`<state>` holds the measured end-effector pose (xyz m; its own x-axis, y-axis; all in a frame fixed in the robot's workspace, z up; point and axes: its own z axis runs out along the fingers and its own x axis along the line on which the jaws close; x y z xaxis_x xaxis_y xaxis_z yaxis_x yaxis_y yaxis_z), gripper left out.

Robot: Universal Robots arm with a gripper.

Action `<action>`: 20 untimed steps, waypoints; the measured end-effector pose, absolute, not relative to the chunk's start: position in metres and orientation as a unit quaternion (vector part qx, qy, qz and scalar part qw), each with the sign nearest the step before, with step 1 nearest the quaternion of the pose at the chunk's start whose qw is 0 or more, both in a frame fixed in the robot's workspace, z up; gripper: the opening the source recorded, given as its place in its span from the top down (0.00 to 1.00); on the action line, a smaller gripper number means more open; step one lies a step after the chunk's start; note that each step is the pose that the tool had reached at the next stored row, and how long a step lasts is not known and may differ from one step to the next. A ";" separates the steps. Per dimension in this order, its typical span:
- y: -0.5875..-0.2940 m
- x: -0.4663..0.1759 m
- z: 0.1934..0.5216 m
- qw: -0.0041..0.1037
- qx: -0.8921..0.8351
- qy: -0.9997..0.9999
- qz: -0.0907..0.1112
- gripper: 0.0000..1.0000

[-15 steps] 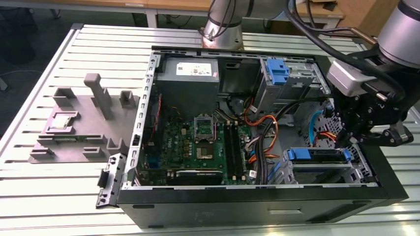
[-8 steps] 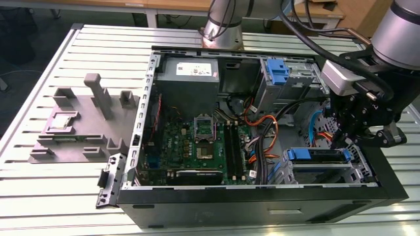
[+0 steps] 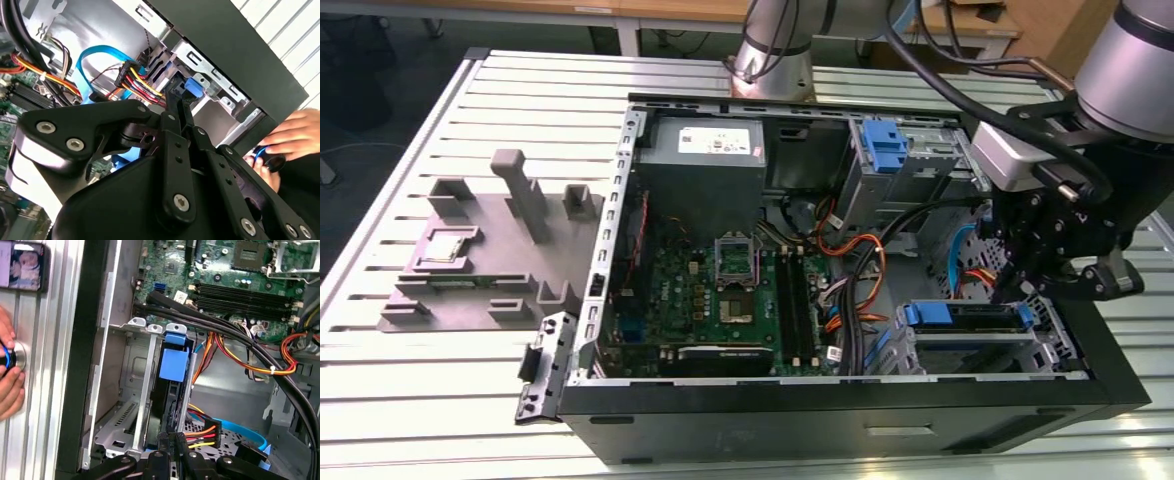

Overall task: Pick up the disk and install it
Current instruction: 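Insert the first disk wire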

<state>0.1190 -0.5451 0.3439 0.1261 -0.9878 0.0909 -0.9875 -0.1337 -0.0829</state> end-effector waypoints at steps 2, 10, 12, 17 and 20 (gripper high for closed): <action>-0.545 0.119 0.344 0.000 -0.740 0.670 -0.062 0.83; -0.545 0.119 0.340 -0.002 -0.707 0.705 -0.060 0.83; -0.545 0.119 0.340 0.001 -0.702 0.710 -0.057 0.83; -0.547 0.119 0.338 0.006 -0.694 0.718 -0.050 0.83; -0.549 0.119 0.337 0.007 -0.693 0.719 -0.048 0.83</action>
